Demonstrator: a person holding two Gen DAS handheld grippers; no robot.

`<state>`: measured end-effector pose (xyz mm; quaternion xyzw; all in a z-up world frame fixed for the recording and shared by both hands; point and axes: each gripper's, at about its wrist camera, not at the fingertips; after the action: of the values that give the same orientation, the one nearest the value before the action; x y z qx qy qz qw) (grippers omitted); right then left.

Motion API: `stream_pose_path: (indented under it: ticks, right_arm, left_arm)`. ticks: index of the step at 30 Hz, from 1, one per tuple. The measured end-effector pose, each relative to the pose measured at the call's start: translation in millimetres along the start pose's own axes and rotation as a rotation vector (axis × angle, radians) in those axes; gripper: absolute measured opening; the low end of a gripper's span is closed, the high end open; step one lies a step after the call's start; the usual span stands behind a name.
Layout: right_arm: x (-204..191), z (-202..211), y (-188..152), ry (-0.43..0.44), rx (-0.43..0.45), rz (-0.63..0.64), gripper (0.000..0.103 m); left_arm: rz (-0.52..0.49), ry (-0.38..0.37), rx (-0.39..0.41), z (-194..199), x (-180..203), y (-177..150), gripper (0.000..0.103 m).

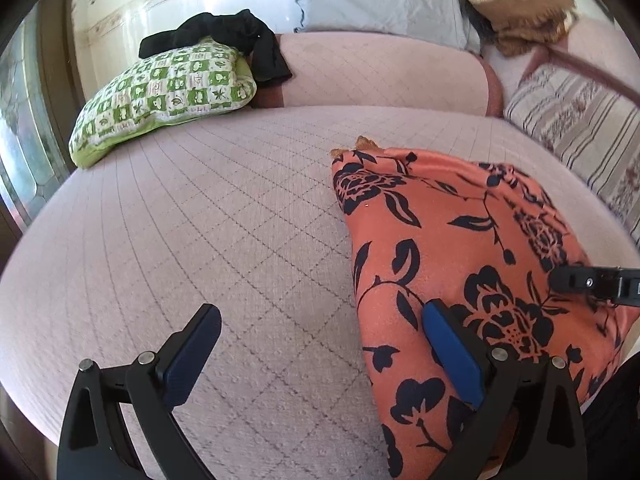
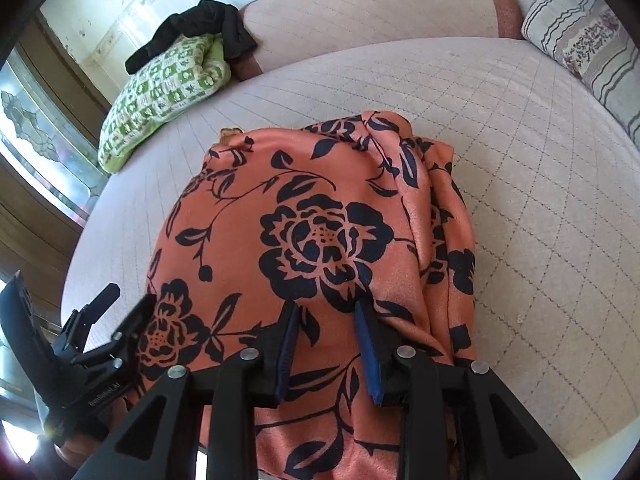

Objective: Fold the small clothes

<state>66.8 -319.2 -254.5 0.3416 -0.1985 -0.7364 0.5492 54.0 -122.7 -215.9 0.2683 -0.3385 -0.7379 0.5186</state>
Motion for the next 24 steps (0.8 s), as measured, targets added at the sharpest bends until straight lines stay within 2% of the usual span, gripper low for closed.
stream_pose_path:
  ticks: [2,4,7,10,12,14,16,17,18,19,20,24]
  right_arm:
    - [2,0,2,0.016,0.007,0.000,0.040]
    - [2,1,2,0.047,0.009,0.001,0.049]
    - [3,8,5,0.088,0.029,-0.001,0.051]
    - [8,19,9,0.142,0.083,-0.033,0.051]
    - [16,25,12,0.167,0.118,-0.076,0.049]
    - [27,26,14,0.179,0.127,-0.133,0.037]
    - [33,20,15,0.186,0.099,-0.173,0.034]
    - [35,14,14,0.195,0.068,-0.190,0.034]
    - [35,9,14,0.194,0.041,-0.190,0.033]
    - [35,3,13,0.181,0.014,-0.184,0.031]
    - [36,-1,13,0.166,0.001,-0.176,0.029]
    - [46,-2,14,0.196,-0.006,-0.231,0.029]
  left_arm:
    - [-0.020,0.000,-0.047,-1,1,7,0.101]
    - [-0.093,0.020,-0.075,2,7,19,0.100]
    - [-0.158,0.066,-0.024,17,16,39,0.100]
    - [-0.119,0.035,-0.001,24,22,60,0.100]
    - [-0.115,0.061,-0.034,14,27,70,0.100]
    - [-0.125,0.086,-0.051,-1,35,75,0.100]
    - [-0.133,0.094,-0.097,-19,42,70,0.100]
    - [-0.146,0.067,-0.133,-29,45,63,0.100]
    - [-0.163,0.072,-0.183,-42,49,54,0.101]
    - [-0.168,0.081,-0.197,-50,52,45,0.102]
    - [-0.157,0.093,-0.158,-49,53,42,0.102]
    - [-0.191,0.096,-0.153,-37,58,45,0.102]
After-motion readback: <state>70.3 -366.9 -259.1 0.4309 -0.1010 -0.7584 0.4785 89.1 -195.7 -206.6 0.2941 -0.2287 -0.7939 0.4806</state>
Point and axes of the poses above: each gripper's, at about its wrist camera, not at the fingertips, and z roughly against the way its jaws point, x to its right, y to its top, and after that the axes turned 8 degrees about x, right-handed
